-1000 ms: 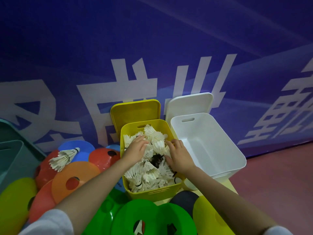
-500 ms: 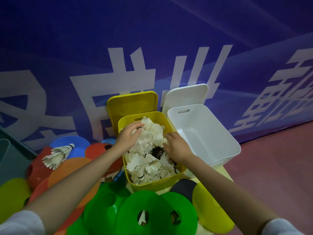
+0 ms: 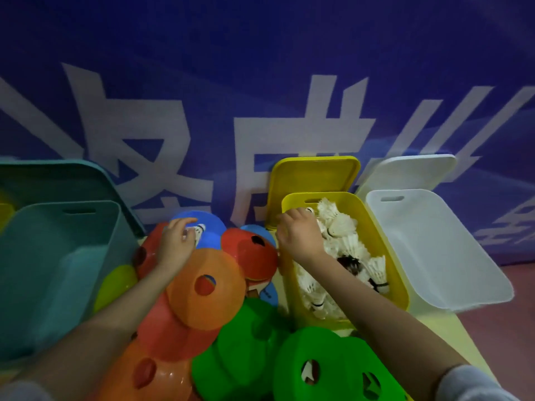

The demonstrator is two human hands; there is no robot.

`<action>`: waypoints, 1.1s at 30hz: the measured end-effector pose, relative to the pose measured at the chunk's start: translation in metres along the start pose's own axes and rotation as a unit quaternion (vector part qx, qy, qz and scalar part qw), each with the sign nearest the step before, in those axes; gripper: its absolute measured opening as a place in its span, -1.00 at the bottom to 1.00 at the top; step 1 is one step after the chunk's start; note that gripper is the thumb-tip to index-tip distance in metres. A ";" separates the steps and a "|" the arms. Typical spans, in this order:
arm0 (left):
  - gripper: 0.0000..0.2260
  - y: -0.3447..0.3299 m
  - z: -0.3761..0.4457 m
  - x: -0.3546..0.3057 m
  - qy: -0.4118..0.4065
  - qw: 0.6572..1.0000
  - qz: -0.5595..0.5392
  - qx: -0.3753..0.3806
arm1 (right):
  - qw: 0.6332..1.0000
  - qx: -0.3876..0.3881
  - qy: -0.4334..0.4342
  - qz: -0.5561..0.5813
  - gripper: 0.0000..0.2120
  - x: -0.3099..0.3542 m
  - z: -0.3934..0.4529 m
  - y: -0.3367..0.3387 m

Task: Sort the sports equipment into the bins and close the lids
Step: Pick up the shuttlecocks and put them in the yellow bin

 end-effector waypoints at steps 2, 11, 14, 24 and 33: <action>-0.73 0.019 0.001 0.028 0.023 0.999 0.024 -0.009 | 0.999 -0.003 -0.002 0.040 -0.68 0.019 0.013 -0.012; -0.37 -0.002 -0.003 0.072 0.091 0.991 0.060 0.075 | 0.952 0.257 0.048 0.160 -0.41 0.135 0.061 -0.139; -0.40 0.004 0.001 0.079 0.095 0.993 0.014 0.071 | 0.933 0.319 0.135 0.097 -0.31 0.159 0.069 -0.174; -0.78 0.059 -0.023 0.085 0.082 0.991 -0.094 -0.045 | 0.943 0.290 0.117 0.111 -0.29 0.160 0.068 -0.180; -0.81 0.000 -0.029 -0.051 -0.010 0.971 -0.238 0.000 | 0.956 0.062 -0.039 0.283 -0.45 0.053 -0.002 -0.037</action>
Point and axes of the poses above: each hand's wrist, its own z-axis towards the middle knuckle, its own y-axis out of the back of the hand, x = y × z, the point moved 10 cm from there along z, towards the middle knuckle, and after that the axes turned 8 degrees about -z, right-handed, at the moved point
